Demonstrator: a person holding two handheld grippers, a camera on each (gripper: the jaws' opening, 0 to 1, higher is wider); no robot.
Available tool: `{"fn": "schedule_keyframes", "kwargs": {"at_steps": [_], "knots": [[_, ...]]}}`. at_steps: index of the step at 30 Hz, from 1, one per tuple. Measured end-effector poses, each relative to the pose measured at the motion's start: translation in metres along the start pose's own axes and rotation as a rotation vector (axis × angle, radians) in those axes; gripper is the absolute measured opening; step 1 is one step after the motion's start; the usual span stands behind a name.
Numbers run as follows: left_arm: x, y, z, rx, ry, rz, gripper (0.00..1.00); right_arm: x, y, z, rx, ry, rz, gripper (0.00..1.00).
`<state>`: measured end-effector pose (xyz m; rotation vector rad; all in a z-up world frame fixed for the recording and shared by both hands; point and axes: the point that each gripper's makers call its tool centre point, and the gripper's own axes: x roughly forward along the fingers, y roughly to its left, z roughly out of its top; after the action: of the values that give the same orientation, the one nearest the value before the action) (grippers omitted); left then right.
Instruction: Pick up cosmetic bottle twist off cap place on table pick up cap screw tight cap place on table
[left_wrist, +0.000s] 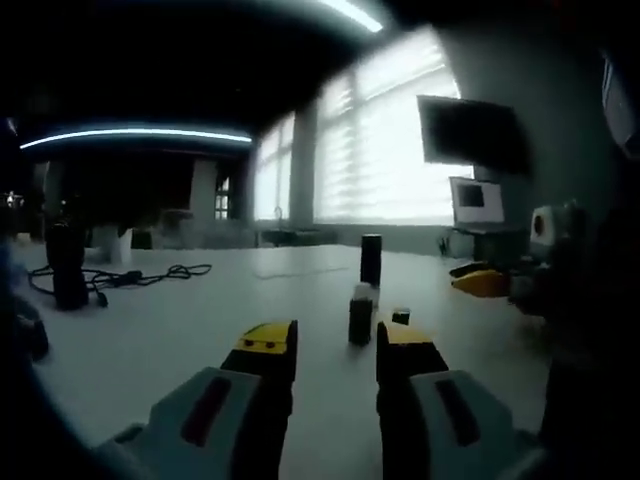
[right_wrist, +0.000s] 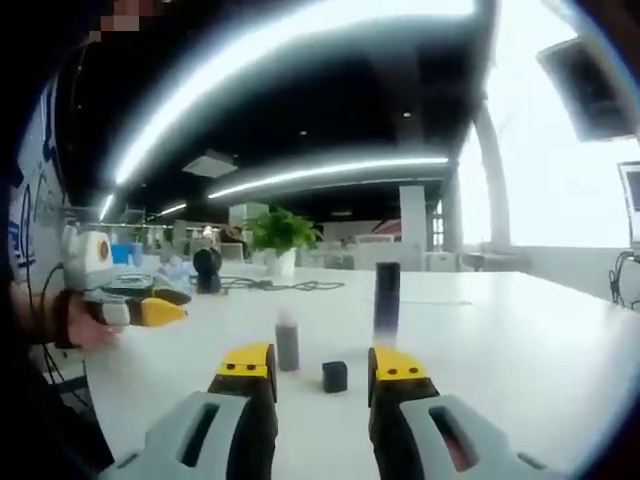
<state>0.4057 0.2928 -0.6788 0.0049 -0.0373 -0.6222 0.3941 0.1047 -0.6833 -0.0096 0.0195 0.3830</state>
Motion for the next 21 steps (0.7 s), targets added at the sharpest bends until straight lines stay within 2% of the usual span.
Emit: {"fn": "schedule_keyframes", "kwargs": {"at_steps": [2, 4, 5, 8, 12, 15, 21], "knots": [[0.005, 0.001, 0.000, -0.001, 0.009, -0.014, 0.24, 0.002, 0.000, 0.000, -0.001, 0.003, 0.004, 0.30], [0.010, -0.004, -0.003, 0.009, 0.028, -0.058, 0.24, 0.005, -0.002, -0.001, -0.003, 0.004, -0.001, 0.30], [0.012, -0.005, -0.005, 0.000, 0.039, -0.072, 0.24, 0.005, -0.008, 0.002, -0.025, -0.010, -0.030, 0.29], [0.020, -0.007, -0.008, -0.001, 0.047, -0.100, 0.24, 0.006, -0.007, 0.005, -0.037, -0.034, -0.023, 0.29], [0.030, -0.008, -0.010, 0.003, 0.053, -0.125, 0.24, 0.012, -0.010, -0.003, -0.038, -0.001, -0.023, 0.28], [0.040, -0.007, -0.014, 0.017, 0.075, -0.142, 0.28, 0.013, -0.013, -0.002, -0.033, -0.009, -0.029, 0.28], [0.057, -0.011, -0.019, 0.018, 0.093, -0.183, 0.27, 0.022, -0.014, -0.003, -0.012, -0.003, -0.016, 0.27]]}}
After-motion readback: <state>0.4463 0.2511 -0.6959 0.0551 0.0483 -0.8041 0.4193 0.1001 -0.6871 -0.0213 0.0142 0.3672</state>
